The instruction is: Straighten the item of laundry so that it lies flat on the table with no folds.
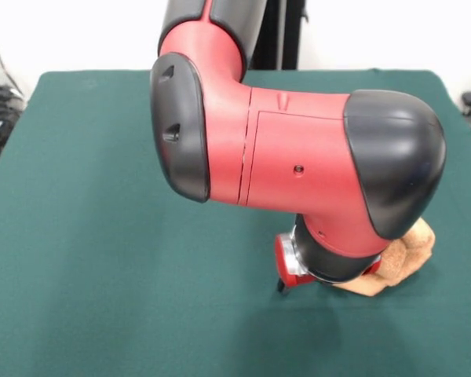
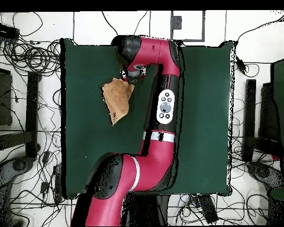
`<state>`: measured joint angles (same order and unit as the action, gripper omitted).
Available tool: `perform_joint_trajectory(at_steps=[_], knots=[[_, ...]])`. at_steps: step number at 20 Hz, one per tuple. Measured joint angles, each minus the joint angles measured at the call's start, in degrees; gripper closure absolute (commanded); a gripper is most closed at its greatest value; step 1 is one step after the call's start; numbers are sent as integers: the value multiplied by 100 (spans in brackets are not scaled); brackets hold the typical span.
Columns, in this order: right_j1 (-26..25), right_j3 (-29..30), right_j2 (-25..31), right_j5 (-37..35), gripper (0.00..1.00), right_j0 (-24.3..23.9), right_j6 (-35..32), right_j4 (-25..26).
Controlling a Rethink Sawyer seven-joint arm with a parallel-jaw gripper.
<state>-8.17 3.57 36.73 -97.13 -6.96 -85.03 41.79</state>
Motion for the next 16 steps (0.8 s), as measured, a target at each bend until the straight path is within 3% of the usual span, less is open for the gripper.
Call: perform_joint_trajectory(at_steps=[16], knots=[[218,6,912,-312,0,-75,0,1005]])
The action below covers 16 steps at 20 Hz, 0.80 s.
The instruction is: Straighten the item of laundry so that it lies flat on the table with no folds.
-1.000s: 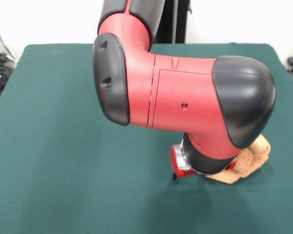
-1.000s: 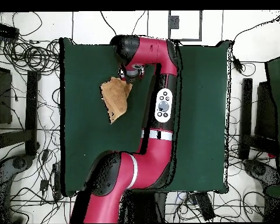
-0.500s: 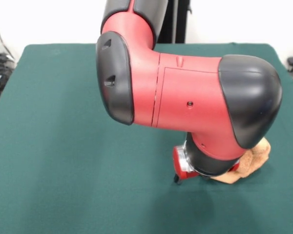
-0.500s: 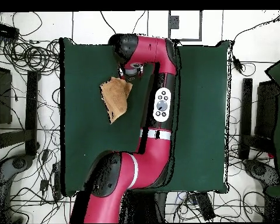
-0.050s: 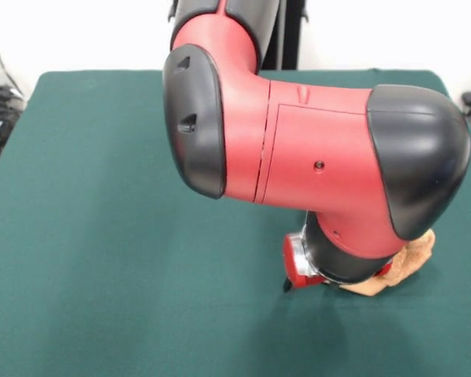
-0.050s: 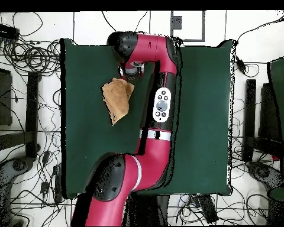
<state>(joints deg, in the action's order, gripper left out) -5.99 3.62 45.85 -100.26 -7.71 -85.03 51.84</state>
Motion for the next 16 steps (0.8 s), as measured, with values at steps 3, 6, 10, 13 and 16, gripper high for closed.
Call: perform_joint_trajectory(at_steps=[3,6,10,13,16], knots=[[44,13,198,-204,0,-65,0,197],[69,17,354,-406,0,-123,0,380],[76,28,567,-620,0,-196,0,607],[77,27,777,-732,0,-248,0,811],[76,32,913,-737,0,-267,0,891]])
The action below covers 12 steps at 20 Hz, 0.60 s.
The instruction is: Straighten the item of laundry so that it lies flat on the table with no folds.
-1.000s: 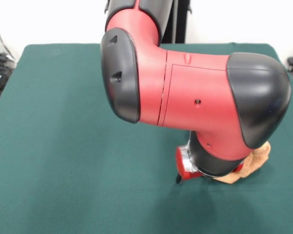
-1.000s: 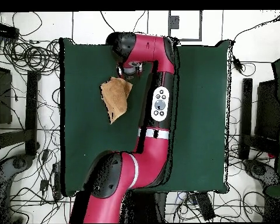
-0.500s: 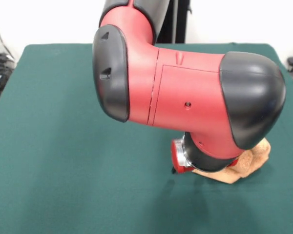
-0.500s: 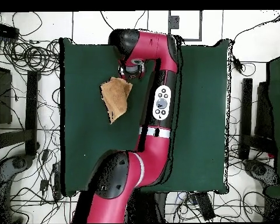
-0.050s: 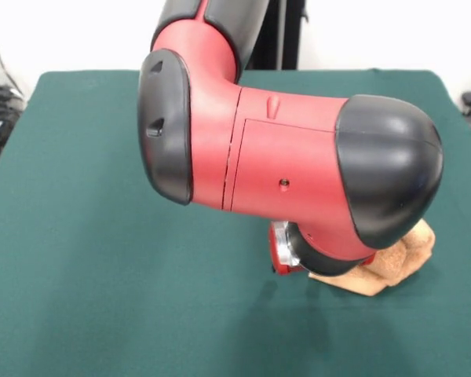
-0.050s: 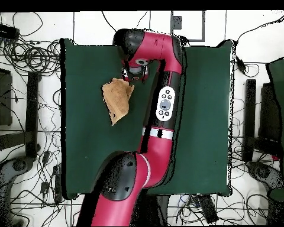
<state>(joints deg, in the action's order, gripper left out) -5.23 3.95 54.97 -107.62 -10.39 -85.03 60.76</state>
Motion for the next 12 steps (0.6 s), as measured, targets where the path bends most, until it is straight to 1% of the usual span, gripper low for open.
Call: perform_joint_trajectory(at_steps=[6,12], knots=[[-25,7,325,40,0,-26,0,39],[-122,29,653,301,0,-99,0,59]])
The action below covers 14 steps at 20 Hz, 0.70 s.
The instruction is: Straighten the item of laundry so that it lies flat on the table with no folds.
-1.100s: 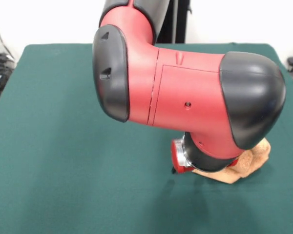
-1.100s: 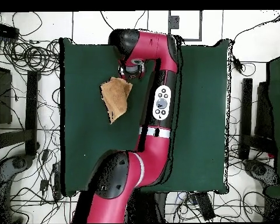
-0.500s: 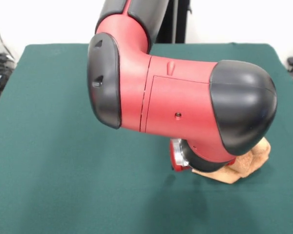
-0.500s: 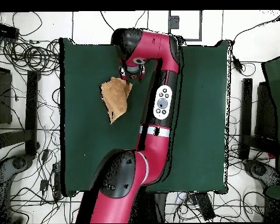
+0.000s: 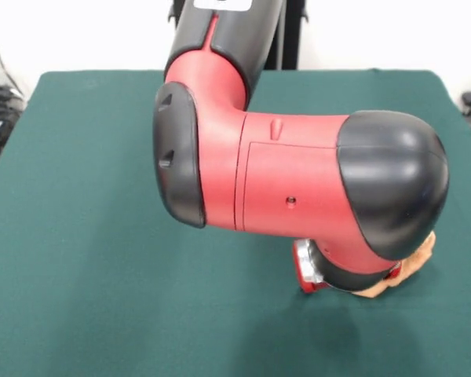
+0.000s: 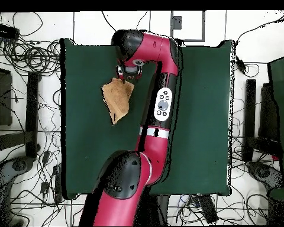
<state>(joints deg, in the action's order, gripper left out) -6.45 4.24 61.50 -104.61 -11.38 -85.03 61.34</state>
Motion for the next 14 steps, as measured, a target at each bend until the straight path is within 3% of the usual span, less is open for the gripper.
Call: perform_joint_trajectory(at_steps=[5,14], knots=[[11,4,147,-207,0,-54,0,284],[14,3,655,-1411,0,-142,0,1859]])
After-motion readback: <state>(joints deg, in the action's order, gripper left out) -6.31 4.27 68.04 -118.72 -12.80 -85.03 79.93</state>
